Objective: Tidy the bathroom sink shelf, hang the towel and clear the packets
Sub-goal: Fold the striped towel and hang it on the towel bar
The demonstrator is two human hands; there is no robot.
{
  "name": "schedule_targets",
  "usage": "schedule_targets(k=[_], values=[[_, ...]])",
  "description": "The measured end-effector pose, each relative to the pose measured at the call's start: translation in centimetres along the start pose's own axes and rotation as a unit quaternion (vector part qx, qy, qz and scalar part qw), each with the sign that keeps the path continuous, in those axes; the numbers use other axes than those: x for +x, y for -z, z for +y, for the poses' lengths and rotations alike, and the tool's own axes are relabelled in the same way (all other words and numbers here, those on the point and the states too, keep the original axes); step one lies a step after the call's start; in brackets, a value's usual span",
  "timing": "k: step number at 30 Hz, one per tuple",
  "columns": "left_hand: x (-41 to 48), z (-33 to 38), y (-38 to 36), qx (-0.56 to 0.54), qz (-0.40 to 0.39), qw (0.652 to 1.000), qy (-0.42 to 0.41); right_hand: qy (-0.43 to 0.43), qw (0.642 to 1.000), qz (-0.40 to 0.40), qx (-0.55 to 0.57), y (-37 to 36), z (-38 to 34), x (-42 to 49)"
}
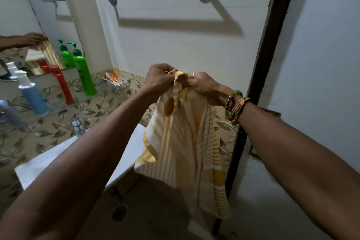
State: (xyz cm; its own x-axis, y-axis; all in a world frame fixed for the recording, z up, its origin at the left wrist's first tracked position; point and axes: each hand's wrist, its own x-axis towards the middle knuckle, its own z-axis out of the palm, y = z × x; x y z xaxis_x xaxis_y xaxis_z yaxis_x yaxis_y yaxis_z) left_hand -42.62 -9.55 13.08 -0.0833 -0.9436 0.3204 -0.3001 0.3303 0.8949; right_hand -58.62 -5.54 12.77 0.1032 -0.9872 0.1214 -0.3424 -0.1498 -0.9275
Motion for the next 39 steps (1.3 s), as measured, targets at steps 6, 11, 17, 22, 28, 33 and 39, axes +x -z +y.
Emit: schedule_targets(k=[6, 11, 17, 22, 28, 33, 39], values=[[-0.6, -3.4, 1.7, 0.077, -0.142, 0.987, 0.015, -0.003, 0.984, 0.174, 0.045, 2.3, 0.9, 1.2], [-0.7, -7.2, 3.8, 0.016, -0.172, 0.983, 0.06, -0.023, 0.962, 0.264, 0.067, 3.9, 2.4, 1.5], [0.1, -5.8, 3.1, -0.039, -0.096, 0.994, -0.021, -0.025, 0.966, 0.244, 0.081, 2.7, 3.3, 2.2], [-0.2, -3.3, 1.4, -0.139, -0.057, 0.988, -0.019, -0.035, 0.98, 0.179, 0.078, 2.2, 2.6, 2.2], [-0.2, -1.4, 0.0, -0.237, 0.107, 0.964, 0.057, -0.01, 0.966, 0.217, 0.138, 2.3, 1.2, 1.7], [-0.1, -1.3, -0.6, -0.107, 0.195, 0.975, -0.001, 0.0, 0.974, 0.201, 0.104, 2.7, 1.0, 1.3], [-0.7, -2.2, -0.8, -0.002, -0.145, 0.989, -0.035, 0.014, 0.988, 0.124, 0.094, 2.3, 1.2, 1.3]])
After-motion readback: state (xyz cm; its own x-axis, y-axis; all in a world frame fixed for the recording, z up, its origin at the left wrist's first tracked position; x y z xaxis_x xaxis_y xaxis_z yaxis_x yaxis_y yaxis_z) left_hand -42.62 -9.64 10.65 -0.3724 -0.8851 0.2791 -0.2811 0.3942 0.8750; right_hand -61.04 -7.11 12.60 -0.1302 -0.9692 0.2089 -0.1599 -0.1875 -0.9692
